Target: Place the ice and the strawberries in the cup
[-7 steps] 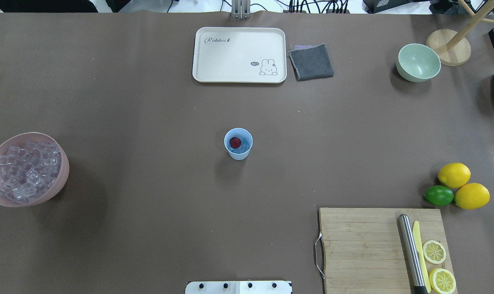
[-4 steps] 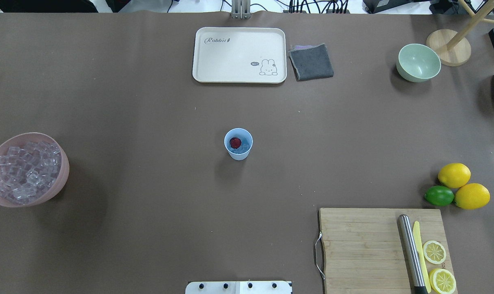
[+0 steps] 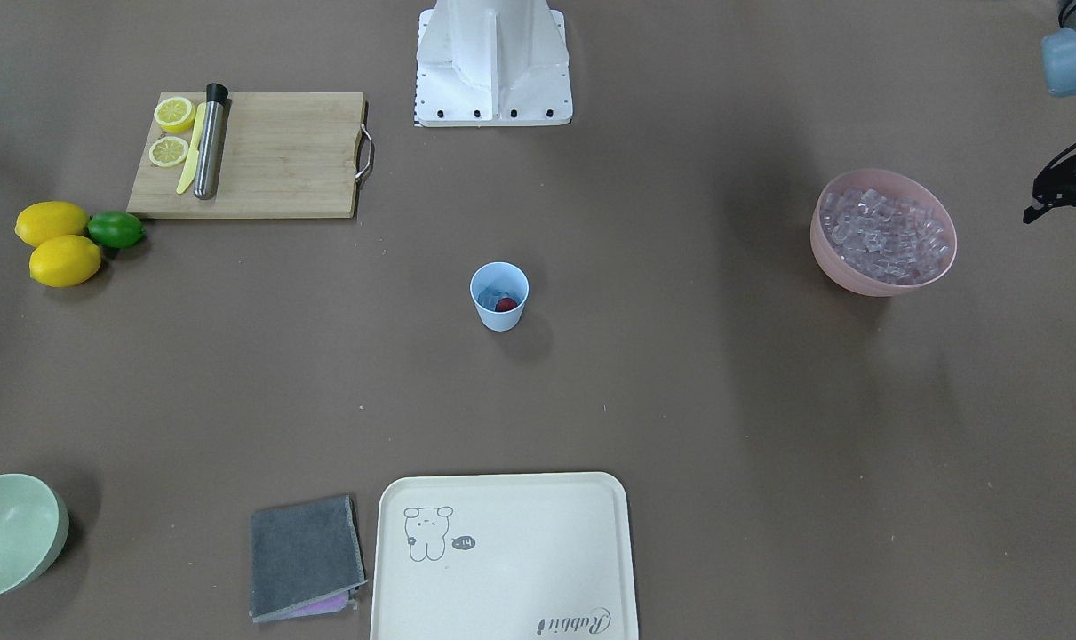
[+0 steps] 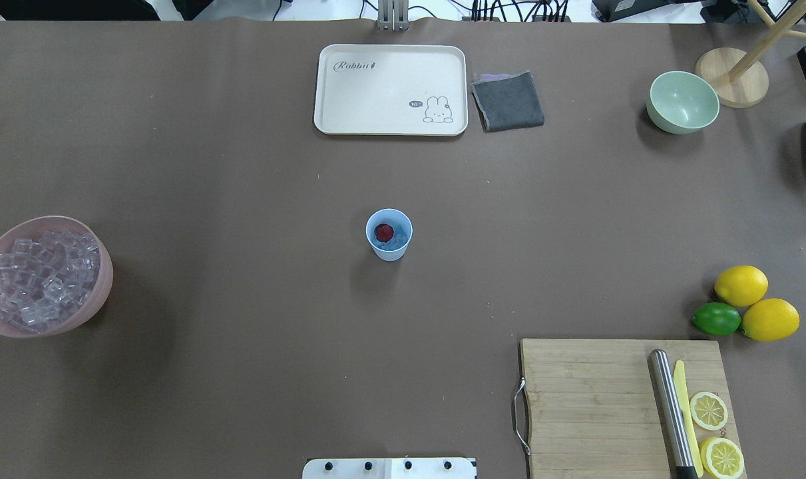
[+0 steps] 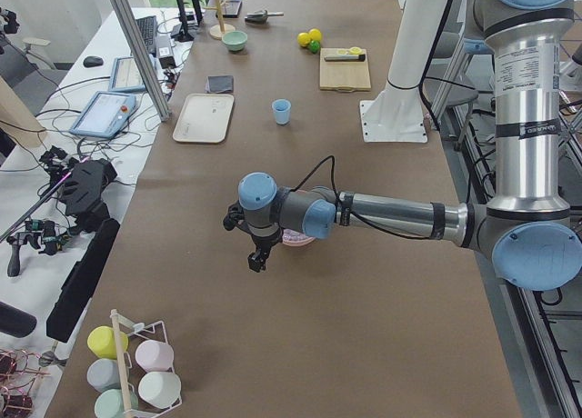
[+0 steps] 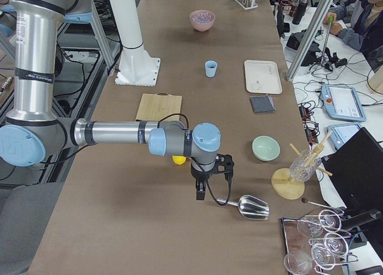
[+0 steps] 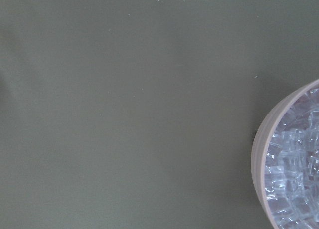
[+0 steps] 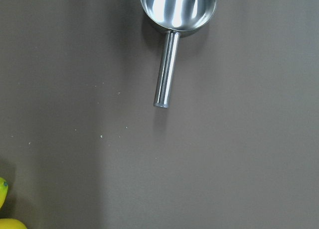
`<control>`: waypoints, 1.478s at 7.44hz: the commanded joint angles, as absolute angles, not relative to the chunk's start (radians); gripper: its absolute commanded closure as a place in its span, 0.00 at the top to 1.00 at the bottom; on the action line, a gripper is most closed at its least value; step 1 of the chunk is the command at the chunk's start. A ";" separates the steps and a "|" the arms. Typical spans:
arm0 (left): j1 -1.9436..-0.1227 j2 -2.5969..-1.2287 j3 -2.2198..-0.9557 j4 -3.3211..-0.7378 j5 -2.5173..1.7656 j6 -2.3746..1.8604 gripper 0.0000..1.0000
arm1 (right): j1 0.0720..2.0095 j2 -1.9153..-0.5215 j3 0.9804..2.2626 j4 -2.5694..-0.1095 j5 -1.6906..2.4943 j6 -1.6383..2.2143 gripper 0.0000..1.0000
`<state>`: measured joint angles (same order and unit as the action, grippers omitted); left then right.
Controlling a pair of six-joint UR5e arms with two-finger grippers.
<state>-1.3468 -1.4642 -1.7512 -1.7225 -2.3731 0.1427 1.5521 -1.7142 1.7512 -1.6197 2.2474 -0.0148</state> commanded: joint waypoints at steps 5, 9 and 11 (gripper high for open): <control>-1.348 -1.448 -1.753 -1.721 -2.370 0.144 0.99 | 1.555 -1.721 1.753 -1.620 2.252 -0.012 0.99; -1.350 -1.445 -1.753 -1.721 -2.368 0.143 0.99 | 1.555 -1.721 1.762 -1.620 2.255 -0.014 0.99; -1.350 -1.445 -1.752 -1.721 -2.367 0.144 0.99 | 1.555 -1.721 1.773 -1.620 2.263 -0.012 0.99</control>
